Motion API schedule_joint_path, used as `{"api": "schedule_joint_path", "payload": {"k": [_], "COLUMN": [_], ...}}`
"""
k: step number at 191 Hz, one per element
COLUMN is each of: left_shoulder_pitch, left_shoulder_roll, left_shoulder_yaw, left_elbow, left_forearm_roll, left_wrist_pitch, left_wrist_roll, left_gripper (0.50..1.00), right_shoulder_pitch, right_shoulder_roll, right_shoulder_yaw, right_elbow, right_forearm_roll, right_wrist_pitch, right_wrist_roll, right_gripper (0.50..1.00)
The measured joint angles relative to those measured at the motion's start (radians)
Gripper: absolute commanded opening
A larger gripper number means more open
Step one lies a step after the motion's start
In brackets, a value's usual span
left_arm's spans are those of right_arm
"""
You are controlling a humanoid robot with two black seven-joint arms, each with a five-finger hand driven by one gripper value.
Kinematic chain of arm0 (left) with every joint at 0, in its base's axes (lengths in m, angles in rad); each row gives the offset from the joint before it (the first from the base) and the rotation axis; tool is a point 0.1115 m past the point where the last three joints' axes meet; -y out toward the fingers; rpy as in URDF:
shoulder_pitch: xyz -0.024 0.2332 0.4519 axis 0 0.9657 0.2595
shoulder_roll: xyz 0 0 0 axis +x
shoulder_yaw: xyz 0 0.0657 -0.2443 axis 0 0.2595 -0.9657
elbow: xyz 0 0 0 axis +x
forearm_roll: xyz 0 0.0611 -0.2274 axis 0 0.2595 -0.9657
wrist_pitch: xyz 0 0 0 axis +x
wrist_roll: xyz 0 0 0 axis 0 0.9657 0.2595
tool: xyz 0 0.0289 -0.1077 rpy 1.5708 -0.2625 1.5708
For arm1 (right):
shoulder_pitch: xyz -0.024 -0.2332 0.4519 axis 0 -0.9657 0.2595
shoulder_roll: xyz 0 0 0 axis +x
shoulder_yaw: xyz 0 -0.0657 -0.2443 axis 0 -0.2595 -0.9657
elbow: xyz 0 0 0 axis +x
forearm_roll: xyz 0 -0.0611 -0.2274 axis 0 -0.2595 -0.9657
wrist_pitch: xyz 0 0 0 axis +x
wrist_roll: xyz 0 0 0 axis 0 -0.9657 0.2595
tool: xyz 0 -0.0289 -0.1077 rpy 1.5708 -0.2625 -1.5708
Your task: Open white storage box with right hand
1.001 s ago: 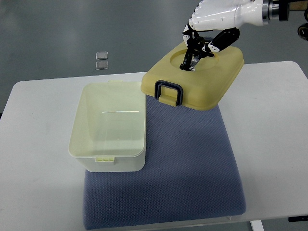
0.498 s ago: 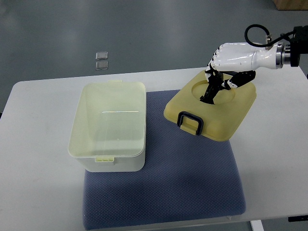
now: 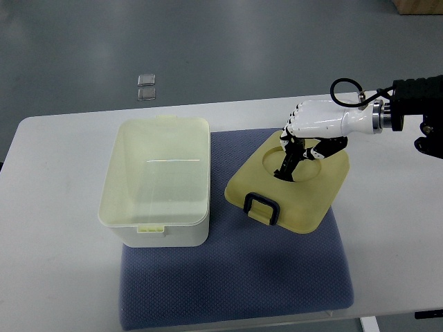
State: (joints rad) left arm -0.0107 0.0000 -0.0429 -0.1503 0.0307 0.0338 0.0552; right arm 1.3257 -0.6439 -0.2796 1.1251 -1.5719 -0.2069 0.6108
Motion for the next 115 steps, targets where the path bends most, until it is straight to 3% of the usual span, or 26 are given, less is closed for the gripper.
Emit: {"api": "schedule_joint_path", "payload": {"k": [18,24,87,115], "left_shoulder_pitch": [0.000,0.000,0.000,0.000], "left_shoulder_roll": [0.000,0.000,0.000,0.000], "left_shoulder_yaw": [0.000,0.000,0.000,0.000], "left_elbow": [0.000,0.000,0.000,0.000], "left_forearm_roll": [0.000,0.000,0.000,0.000], "left_wrist_pitch": [0.000,0.000,0.001,0.001], "left_wrist_roll": [0.000,0.000,0.000,0.000], "left_gripper": [1.000,1.000,1.000,1.000], "right_shoulder_pitch": [-0.014,-0.018,-0.019,0.017], "right_shoulder_roll": [0.009,0.010,0.007,-0.004], "right_shoulder_yaw": [0.000,0.000,-0.001,0.002], "right_elbow": [-0.007,-0.008,-0.008,-0.009], "right_forearm_roll": [0.006,0.009,0.039,0.133], "right_wrist_pitch": [-0.003,-0.003,0.010,0.102], "right_wrist_roll": [0.000,0.000,0.000,0.000], "right_gripper": [0.917,0.926,0.928,0.928]}}
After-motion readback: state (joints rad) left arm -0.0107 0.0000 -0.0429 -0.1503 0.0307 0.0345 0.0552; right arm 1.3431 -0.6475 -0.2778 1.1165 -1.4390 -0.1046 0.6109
